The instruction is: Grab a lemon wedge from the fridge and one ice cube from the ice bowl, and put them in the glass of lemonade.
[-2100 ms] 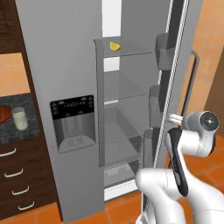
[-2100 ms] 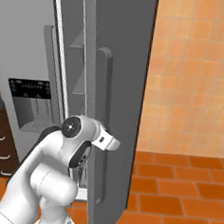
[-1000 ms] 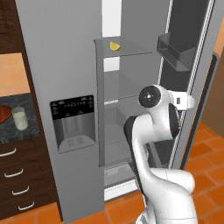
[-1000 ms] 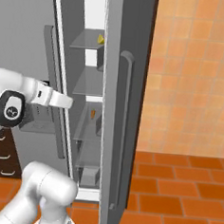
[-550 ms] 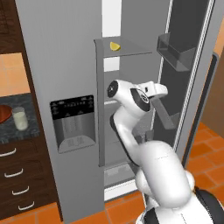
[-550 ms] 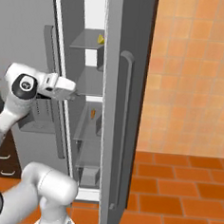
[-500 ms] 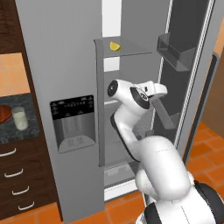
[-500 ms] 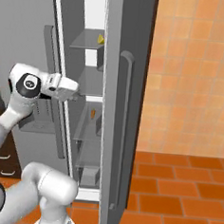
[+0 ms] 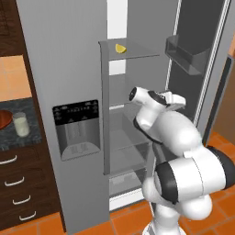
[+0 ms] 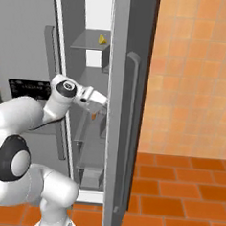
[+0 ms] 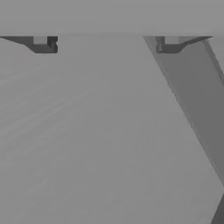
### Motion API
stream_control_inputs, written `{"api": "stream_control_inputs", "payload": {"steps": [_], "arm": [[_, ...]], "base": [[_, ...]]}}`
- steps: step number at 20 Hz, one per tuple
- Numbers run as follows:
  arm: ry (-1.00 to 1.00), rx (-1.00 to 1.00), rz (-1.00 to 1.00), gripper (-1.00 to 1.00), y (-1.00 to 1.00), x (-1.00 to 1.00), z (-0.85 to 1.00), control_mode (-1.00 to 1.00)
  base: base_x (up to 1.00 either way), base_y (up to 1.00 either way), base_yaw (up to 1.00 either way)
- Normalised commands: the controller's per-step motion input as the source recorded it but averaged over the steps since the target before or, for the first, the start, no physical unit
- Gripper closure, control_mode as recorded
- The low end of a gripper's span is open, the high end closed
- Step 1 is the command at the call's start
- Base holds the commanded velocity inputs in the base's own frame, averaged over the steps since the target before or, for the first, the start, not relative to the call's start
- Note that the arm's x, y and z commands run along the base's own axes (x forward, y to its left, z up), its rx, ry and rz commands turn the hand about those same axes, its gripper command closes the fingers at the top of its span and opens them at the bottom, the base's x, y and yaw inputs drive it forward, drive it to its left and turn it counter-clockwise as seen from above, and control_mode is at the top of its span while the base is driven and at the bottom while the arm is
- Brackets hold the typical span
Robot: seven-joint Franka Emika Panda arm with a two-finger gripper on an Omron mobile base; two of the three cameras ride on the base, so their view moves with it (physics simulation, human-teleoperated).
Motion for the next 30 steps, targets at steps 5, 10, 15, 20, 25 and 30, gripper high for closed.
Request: {"api": "stream_control_inputs", "payload": {"steps": [5,10,15,20,25,30], "arm": [[0.0,0.08,-0.15,-1.0,-1.0,-0.02,-0.17,-1.0],[0.0,0.02,-0.06,-1.0,-0.87,-0.1,0.18,-1.0],[-0.02,-0.14,0.05,-1.0,0.71,-0.46,0.69,-1.0],[-0.11,0.01,0.11,-1.0,1.0,-0.22,0.15,-1.0],[-0.14,0.85,0.17,-1.0,0.77,0.0,-0.78,-1.0],[0.2,0.78,0.65,-1.0,0.24,0.13,-0.28,-1.0]], "base": [[0.0,0.0,0.0],[0.0,0.0,0.0],[0.0,0.0,0.0],[0.0,0.0,0.0],[0.0,0.0,0.0],[0.0,0.0,0.0]]}}
